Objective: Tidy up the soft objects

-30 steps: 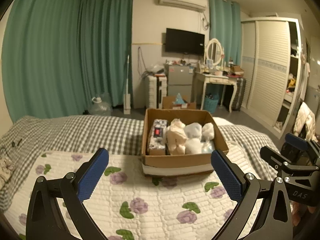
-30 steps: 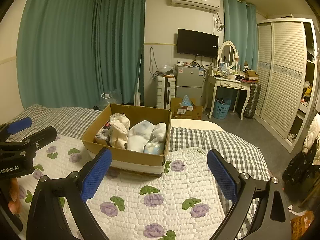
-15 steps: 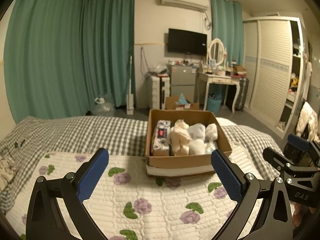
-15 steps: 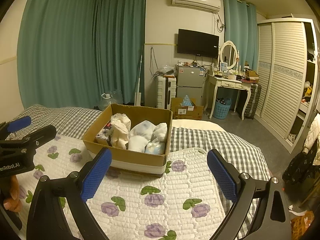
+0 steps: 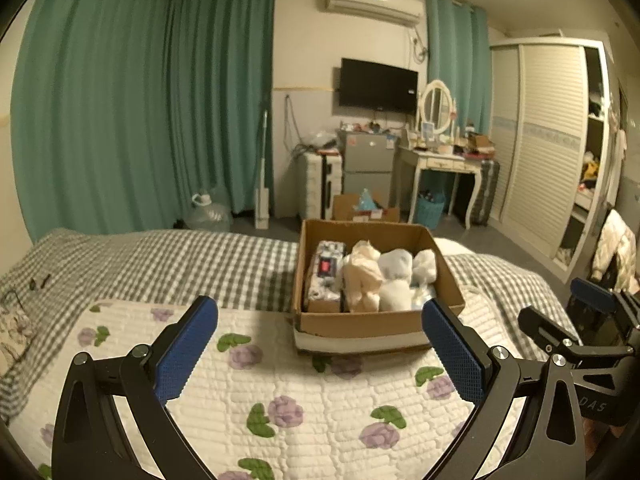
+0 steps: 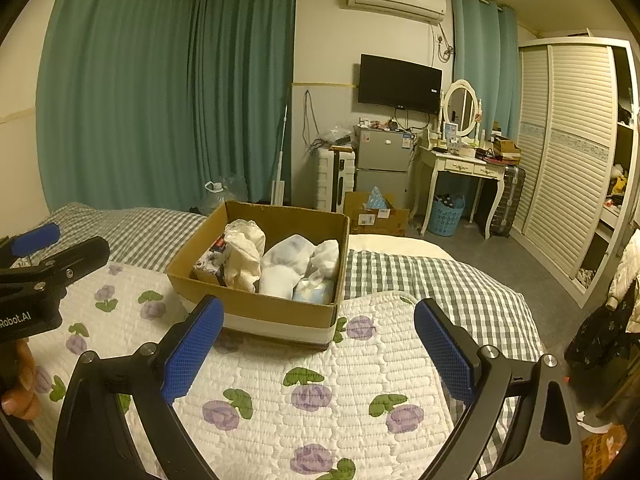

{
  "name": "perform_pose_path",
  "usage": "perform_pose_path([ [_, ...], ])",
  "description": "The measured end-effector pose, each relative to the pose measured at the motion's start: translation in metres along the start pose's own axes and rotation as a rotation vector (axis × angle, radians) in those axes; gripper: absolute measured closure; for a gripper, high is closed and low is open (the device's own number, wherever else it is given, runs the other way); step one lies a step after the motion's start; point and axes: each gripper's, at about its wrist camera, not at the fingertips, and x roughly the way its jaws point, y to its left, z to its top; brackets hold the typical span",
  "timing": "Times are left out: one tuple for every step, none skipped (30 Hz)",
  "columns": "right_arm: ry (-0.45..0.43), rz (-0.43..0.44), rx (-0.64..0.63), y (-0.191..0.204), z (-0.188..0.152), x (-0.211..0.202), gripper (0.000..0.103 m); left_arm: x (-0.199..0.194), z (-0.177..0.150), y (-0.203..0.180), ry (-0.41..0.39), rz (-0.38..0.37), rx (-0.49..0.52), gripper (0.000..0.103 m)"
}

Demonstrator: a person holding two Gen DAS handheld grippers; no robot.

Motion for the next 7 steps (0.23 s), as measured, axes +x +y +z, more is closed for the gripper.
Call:
perform_pose_path([
  [0.002,0.000,0.002,-0.0001,-0.0001,0.0011,0.006,0.0005,-0.0006,-0.0003,0.003,0.001,0.003,0.000],
  [0.003,0.000,0.003,-0.0001,-0.0005,0.0016,0.006,0.0007,-0.0010,-0.0009,0.007,0.001,0.005,0.000],
  [0.005,0.002,0.003,-0.0005,-0.0007,0.0021,0.006,0.0016,-0.0017,-0.0013,0.017,-0.008,0.007,0.000],
  [0.010,0.009,0.002,-0.0007,-0.0012,0.0031,0.006,0.0023,-0.0025,-0.0018,0.023,-0.019,0.010,0.000],
  [0.013,0.012,0.001,-0.0004,-0.0017,0.0039,0.006,0.0025,-0.0029,-0.0029,0.025,-0.022,0.014,0.000],
  [0.015,0.012,0.001,-0.0009,-0.0021,0.0041,0.006,0.0025,-0.0034,-0.0038,0.024,-0.020,0.019,0.000],
  [0.016,0.012,0.001,-0.0008,-0.0024,0.0047,0.006,0.0026,-0.0040,-0.0056,0.023,-0.016,0.027,0.000],
])
